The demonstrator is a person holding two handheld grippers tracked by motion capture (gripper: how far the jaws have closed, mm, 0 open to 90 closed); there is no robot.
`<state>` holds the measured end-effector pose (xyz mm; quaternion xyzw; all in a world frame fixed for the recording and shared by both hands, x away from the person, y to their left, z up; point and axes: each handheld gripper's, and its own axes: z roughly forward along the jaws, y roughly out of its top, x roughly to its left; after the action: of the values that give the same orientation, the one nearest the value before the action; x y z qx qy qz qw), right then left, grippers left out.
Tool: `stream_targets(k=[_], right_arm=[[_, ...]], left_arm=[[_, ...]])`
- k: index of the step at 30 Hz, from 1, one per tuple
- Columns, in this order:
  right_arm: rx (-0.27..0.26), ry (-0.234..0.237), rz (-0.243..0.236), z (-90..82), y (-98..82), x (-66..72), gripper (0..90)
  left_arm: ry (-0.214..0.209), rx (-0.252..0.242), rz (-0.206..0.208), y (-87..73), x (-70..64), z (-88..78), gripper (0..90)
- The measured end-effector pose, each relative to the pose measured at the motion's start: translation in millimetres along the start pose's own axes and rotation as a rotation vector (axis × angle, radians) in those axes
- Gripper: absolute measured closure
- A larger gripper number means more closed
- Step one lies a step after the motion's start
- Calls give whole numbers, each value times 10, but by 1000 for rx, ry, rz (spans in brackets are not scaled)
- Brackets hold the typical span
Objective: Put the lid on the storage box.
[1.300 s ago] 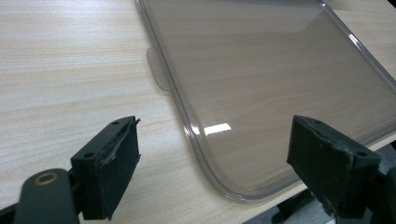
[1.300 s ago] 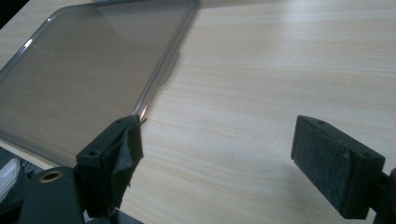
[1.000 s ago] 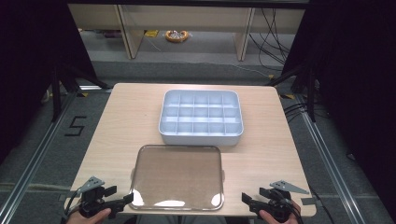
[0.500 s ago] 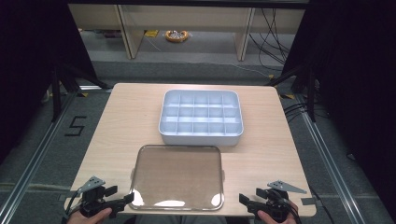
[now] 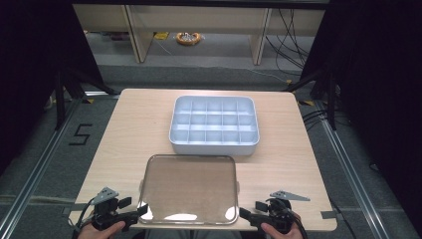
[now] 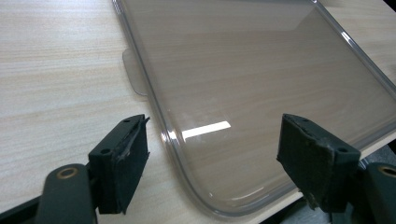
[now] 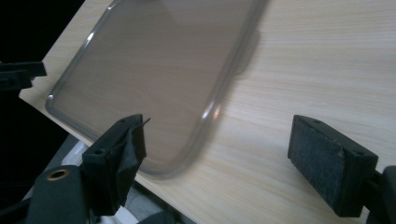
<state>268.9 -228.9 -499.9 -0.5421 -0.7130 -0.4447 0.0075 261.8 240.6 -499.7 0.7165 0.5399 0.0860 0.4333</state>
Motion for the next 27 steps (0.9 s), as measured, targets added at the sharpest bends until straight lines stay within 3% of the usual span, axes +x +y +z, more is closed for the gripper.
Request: stream_targets(k=[4,8,9,10,12,13,16,17,19,21,22,27], right_arm=[[15,33,2,77,32,53,210],[17,22,-14,134,66,74,211],[25,24,-7,172,89,93,212],[45,27,51,185,91,137,212],[46,34,42,213,99,135,214],[36,34,-13,249,111,97,216],[51,31,-1,297,128,116,217],[54,29,5,313,135,121,217],[64,32,1,350,154,136,218],[68,13,4,381,157,146,218],[73,16,1,392,160,152,218],[81,-5,7,471,156,191,226]], left_arm=[[15,10,1,35,-20,69,251],[13,12,-6,58,-9,99,282],[14,12,-5,74,-2,106,289],[16,13,-9,95,10,127,296],[13,27,-4,106,23,138,308],[11,24,-17,108,20,167,322],[10,44,-16,104,25,196,343],[10,66,13,100,47,192,343],[12,55,-10,89,18,215,375],[13,58,-6,84,22,218,383],[16,101,26,82,54,212,384],[22,107,-1,72,72,260,391]])
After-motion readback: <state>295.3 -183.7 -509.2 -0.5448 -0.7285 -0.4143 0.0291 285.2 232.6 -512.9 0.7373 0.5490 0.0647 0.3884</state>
